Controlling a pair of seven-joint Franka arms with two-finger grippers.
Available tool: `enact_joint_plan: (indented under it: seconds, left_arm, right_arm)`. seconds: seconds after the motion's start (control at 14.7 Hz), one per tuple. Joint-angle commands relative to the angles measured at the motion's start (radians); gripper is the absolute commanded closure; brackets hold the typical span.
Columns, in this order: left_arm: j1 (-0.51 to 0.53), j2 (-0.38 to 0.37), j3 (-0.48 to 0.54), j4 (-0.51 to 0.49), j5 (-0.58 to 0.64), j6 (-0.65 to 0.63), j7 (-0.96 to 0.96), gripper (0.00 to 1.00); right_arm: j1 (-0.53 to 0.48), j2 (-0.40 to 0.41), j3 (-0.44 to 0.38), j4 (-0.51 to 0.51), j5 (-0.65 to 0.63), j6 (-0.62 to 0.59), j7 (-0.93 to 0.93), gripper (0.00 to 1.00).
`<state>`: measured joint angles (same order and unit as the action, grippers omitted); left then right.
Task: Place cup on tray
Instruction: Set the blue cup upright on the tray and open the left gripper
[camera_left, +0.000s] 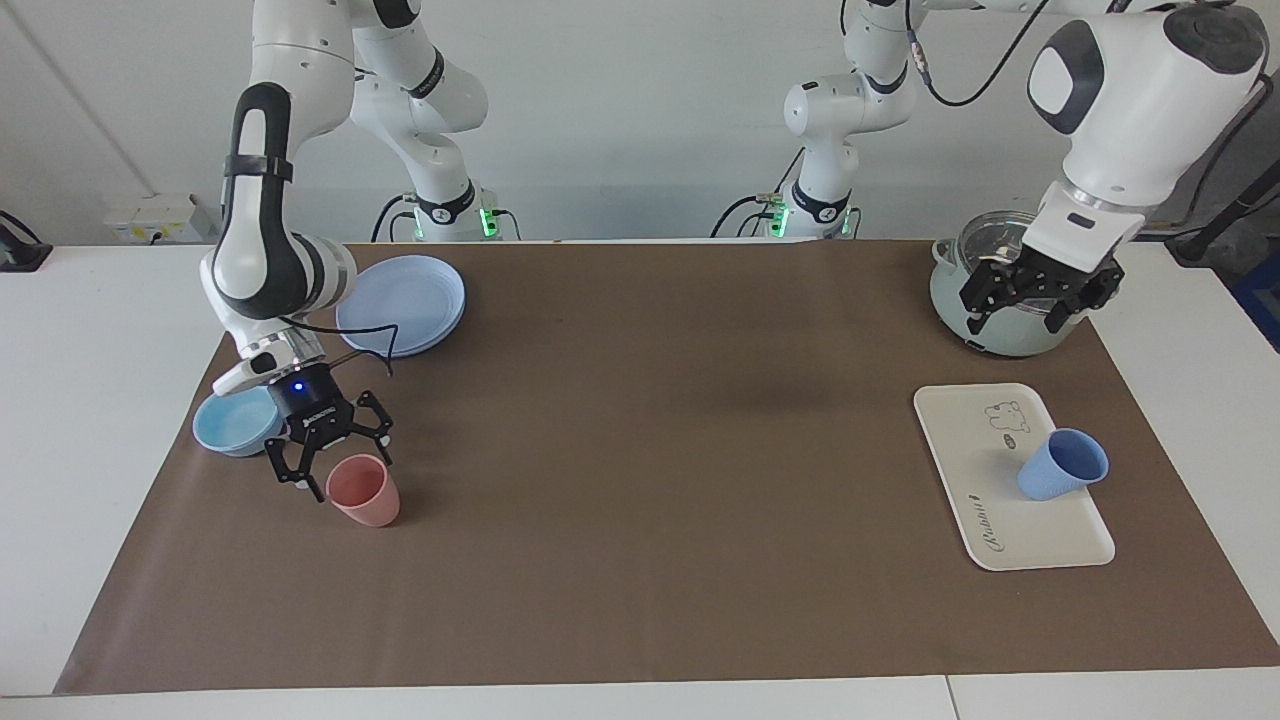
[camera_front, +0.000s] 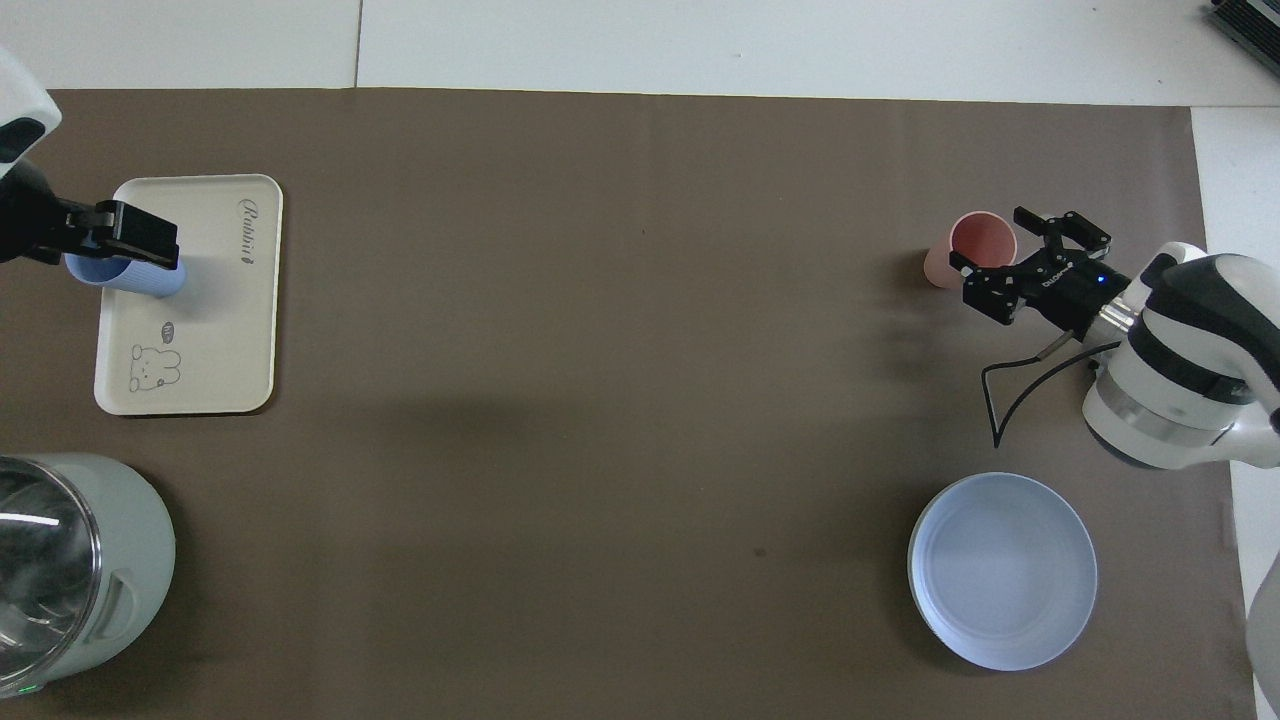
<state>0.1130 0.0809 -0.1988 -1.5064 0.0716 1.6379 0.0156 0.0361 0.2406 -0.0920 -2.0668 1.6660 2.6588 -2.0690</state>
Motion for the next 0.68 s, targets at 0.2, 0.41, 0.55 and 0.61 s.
enact_joint_plan:
  seconds: [0.2, 0.41, 0.55, 0.61]
  left_arm:
    - [-0.006, -0.125, 0.002, -0.163, 0.019, -0.004, 0.001, 0.0]
    - [-0.006, -0.122, 0.002, -0.158, 0.014, 0.008, 0.003, 0.0]
    - [0.004, -0.119, 0.004, -0.15, -0.059, 0.011, 0.003, 0.0]
    - [0.01, -0.119, 0.007, -0.15, -0.093, 0.01, 0.003, 0.0]
  right_arm:
    - [0.085, -0.052, 0.005, -0.006, 0.0, 0.124, 0.087, 0.0]
    - [0.087, -0.049, 0.003, 0.031, -0.136, 0.124, 0.157, 0.0]
    - [0.088, -0.05, 0.002, 0.048, -0.318, 0.116, 0.325, 0.0]
    - [0.088, -0.052, 0.003, 0.059, -0.424, 0.112, 0.417, 0.0]
